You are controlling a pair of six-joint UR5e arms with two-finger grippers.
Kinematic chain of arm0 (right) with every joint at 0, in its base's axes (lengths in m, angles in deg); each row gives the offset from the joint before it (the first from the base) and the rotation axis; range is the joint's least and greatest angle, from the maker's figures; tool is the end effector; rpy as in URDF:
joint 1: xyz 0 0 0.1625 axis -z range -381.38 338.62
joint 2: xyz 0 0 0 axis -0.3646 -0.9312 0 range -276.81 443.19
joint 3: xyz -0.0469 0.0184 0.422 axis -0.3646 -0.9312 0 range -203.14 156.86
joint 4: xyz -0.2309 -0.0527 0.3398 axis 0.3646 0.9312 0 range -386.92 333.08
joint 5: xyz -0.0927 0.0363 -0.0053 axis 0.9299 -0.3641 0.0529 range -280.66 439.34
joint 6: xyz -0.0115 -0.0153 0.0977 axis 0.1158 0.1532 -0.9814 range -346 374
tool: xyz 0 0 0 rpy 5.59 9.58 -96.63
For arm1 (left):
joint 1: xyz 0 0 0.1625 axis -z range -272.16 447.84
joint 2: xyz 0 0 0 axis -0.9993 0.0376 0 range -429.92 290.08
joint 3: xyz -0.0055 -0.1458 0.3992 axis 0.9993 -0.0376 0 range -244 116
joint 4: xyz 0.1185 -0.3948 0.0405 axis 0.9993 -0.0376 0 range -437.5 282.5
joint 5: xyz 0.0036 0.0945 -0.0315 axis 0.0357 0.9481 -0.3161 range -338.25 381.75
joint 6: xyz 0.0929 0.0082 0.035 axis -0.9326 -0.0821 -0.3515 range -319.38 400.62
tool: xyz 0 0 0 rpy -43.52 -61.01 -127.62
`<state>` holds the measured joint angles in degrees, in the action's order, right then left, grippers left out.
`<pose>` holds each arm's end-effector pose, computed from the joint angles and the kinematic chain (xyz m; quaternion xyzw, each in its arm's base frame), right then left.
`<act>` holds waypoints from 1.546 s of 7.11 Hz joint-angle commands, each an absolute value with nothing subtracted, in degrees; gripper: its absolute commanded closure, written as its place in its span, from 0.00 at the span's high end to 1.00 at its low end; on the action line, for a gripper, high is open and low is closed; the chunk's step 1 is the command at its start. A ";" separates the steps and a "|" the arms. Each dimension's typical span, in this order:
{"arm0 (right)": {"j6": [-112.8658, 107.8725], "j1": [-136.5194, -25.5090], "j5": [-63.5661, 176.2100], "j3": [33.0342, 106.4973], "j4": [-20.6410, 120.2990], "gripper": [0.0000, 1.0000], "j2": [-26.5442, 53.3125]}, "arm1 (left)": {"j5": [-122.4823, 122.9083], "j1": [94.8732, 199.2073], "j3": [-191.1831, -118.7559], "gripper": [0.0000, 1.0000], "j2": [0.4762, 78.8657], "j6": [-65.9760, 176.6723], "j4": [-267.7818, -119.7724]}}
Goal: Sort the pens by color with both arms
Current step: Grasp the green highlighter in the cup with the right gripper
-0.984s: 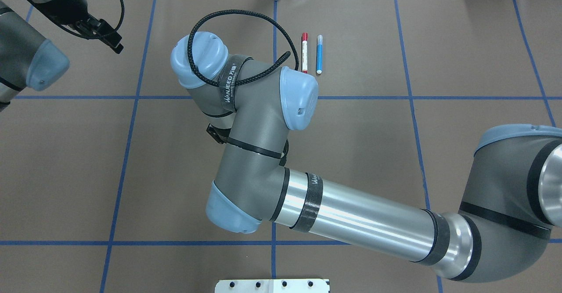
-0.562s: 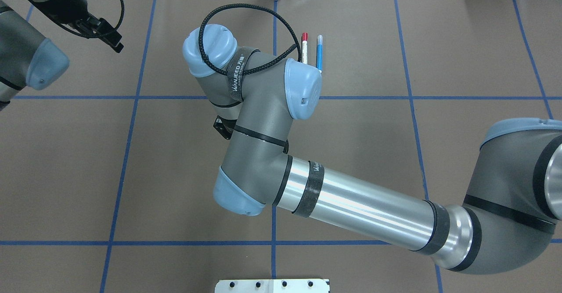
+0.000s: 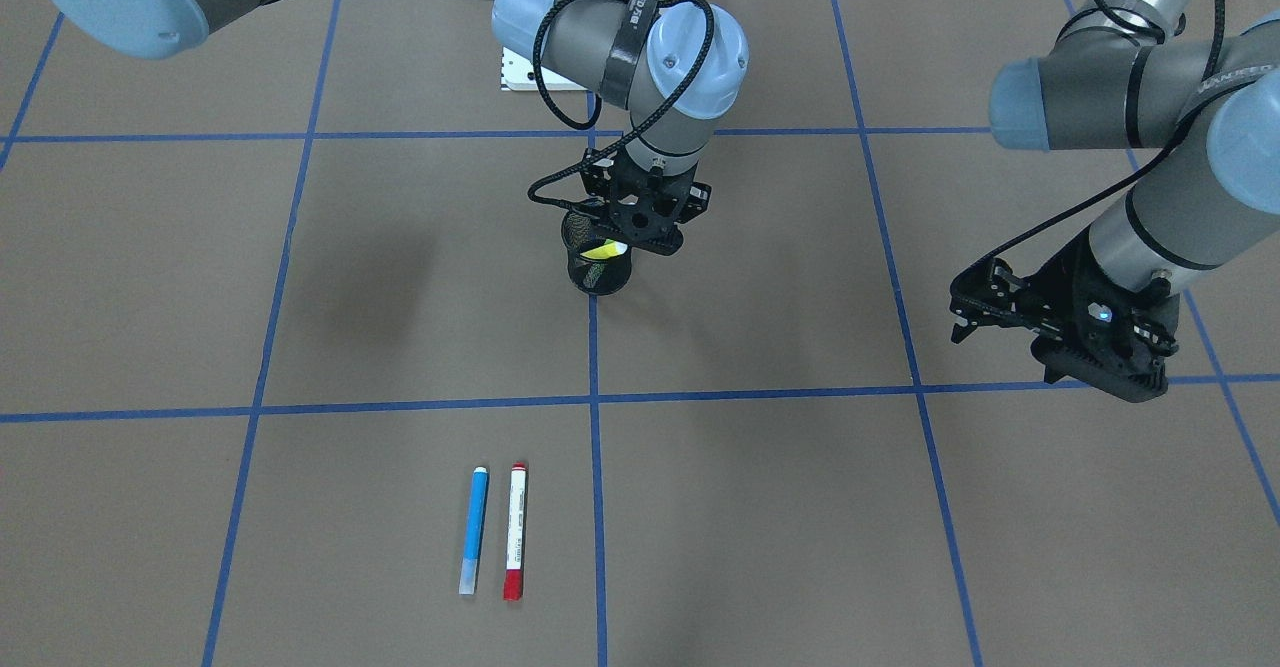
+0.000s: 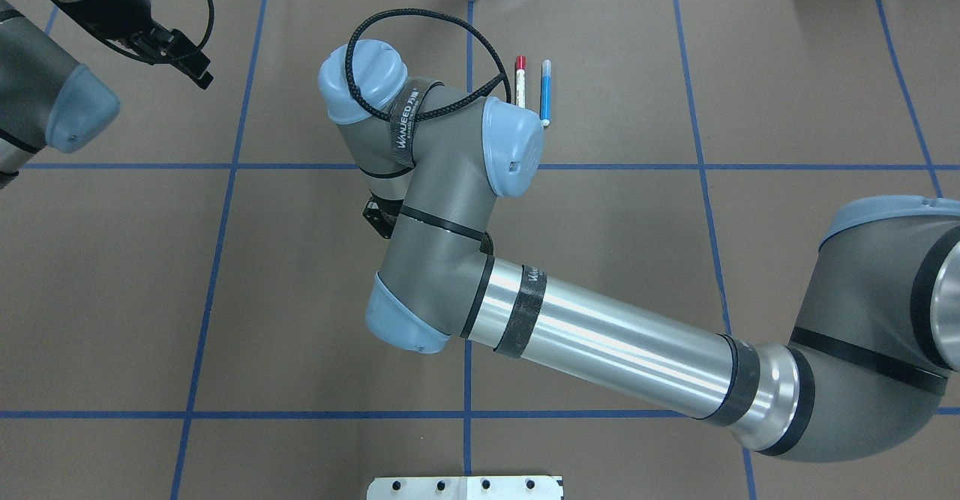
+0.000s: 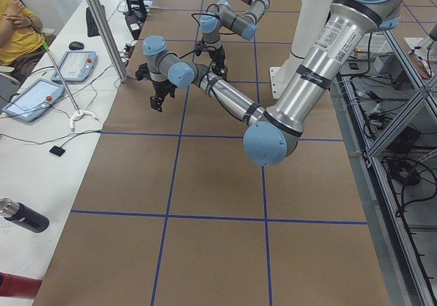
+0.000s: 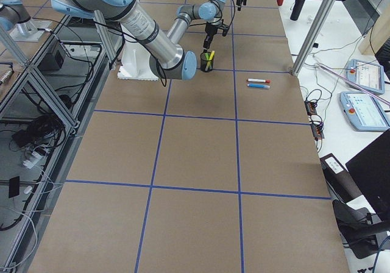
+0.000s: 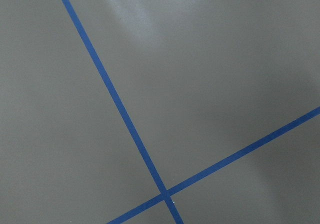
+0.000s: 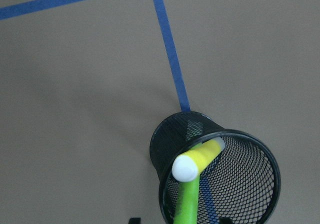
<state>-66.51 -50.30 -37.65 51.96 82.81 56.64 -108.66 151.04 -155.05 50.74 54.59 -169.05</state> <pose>-0.6313 -0.4493 0.0882 -0.1339 -0.3028 0.1017 0.9381 0.2432 -0.6338 0.3307 0.1365 0.4037 0.1987 0.8825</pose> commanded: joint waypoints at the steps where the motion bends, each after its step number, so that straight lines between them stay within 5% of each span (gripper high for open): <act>1: -66.50 -50.21 -38.08 51.74 83.82 0.53 56.47 | -108.68 151.04 -155.05 0.99 50.75 54.68 -169.08; 4: -66.50 -50.21 -37.99 51.57 83.82 0.40 56.56 | -108.68 151.04 -155.05 0.99 50.75 54.68 -169.17; 9: -66.42 -49.77 -38.25 51.48 83.82 0.41 56.39 | -108.68 151.04 -155.05 0.99 50.66 54.68 -169.26; 11: -66.42 -49.77 -38.17 51.57 83.82 0.26 56.56 | -108.68 151.04 -155.05 0.99 50.66 54.68 -169.26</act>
